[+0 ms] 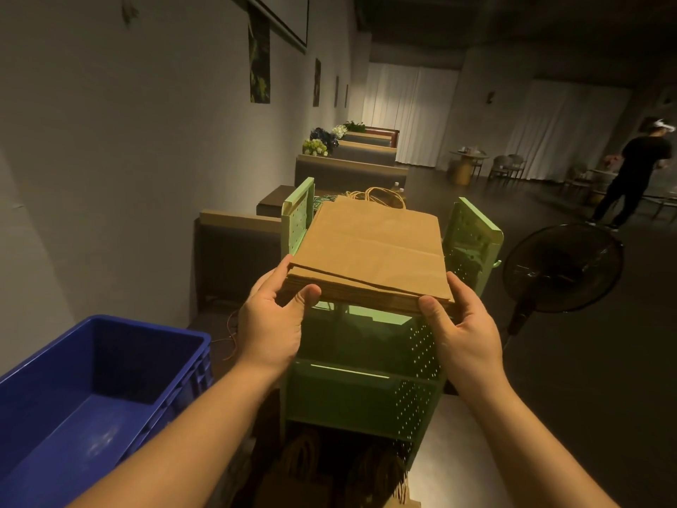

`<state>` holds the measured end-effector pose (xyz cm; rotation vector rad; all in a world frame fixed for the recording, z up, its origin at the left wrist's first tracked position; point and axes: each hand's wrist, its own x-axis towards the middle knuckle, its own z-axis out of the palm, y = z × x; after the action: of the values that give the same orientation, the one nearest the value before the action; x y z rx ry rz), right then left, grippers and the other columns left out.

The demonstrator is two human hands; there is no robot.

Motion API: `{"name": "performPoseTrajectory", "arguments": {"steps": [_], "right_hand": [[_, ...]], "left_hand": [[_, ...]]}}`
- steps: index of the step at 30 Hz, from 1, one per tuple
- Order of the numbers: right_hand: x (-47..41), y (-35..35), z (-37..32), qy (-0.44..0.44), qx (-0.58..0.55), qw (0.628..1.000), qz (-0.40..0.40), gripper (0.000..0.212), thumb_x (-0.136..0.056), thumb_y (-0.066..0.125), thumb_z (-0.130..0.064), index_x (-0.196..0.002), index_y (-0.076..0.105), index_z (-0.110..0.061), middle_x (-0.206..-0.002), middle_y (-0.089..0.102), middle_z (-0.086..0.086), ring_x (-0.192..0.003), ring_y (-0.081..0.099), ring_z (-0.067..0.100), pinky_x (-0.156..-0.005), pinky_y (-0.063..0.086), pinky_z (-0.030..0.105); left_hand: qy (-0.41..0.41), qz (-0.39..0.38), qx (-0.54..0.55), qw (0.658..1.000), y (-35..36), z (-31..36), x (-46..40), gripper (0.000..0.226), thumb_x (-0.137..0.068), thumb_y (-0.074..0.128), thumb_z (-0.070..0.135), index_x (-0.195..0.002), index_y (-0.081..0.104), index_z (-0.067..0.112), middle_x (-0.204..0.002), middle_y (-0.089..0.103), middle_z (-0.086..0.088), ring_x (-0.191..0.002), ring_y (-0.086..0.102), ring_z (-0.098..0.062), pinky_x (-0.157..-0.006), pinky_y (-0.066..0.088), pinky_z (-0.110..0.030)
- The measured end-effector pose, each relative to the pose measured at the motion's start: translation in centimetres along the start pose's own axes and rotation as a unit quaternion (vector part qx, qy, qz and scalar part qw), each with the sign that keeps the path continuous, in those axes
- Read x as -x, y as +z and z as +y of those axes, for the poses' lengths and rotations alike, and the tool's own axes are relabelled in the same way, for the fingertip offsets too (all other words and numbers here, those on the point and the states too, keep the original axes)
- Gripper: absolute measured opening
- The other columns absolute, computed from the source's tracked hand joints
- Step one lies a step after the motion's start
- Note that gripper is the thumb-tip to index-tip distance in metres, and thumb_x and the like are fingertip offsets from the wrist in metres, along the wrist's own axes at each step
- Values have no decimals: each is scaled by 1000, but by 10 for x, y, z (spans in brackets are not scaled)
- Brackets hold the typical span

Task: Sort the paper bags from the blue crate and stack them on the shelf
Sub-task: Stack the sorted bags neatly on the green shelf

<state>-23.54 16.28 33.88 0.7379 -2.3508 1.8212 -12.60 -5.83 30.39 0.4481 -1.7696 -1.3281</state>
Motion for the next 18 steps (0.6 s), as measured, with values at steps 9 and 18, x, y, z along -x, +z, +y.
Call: {"name": "performPoseTrajectory", "arguments": {"steps": [9,18], "right_hand": [[-10,-1,-4,0,28,999,-25,61,-95,63,-38,-152,44,-27,-139,53,-14,-134,48,13,-112,44,48],[-15,4,-16,-14,-1,1000,20,63,-102,41,-50,-157,34,-18,-152,47,-5,-138,43,11,-110,35,30]], "left_hand": [[9,11,22,1000,-2,0,1,37,-90,68,45,-124,58,52,-133,65,14,-123,58,-1,-102,52,-29],[10,9,-3,1000,-8,-3,-6,70,-90,60,56,-155,41,36,-129,49,25,-115,51,3,-85,44,-14]]}}
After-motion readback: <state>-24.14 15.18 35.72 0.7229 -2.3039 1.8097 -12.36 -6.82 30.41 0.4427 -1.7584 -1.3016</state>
